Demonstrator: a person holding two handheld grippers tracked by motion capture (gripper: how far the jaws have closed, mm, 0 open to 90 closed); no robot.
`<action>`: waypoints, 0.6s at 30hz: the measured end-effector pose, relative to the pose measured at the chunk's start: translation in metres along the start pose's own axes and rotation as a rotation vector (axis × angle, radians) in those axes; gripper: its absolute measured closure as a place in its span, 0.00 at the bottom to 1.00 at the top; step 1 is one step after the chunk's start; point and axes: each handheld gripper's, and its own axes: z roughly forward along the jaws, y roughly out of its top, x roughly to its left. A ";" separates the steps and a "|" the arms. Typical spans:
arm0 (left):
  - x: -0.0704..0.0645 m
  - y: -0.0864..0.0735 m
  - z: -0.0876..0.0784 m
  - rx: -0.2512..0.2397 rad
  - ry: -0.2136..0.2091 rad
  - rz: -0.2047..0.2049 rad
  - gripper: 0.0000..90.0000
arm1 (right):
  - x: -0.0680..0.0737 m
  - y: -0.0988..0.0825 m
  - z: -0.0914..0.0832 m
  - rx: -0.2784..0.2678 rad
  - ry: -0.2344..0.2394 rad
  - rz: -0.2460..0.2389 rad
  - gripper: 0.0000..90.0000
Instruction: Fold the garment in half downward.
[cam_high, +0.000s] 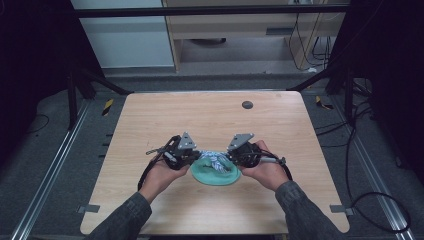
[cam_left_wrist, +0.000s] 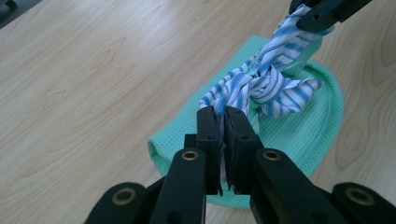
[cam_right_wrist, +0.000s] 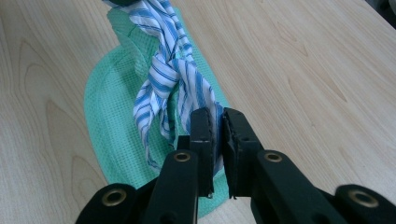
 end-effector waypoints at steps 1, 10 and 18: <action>-0.001 -0.001 0.000 0.003 -0.003 -0.001 0.95 | 0.001 0.000 0.000 0.000 0.002 0.001 0.92; -0.005 -0.010 0.002 0.004 -0.014 -0.011 0.95 | 0.009 -0.005 0.002 0.001 0.015 -0.005 0.91; -0.010 -0.018 0.003 0.005 -0.024 -0.012 0.95 | 0.014 -0.009 0.003 0.005 0.024 -0.004 0.91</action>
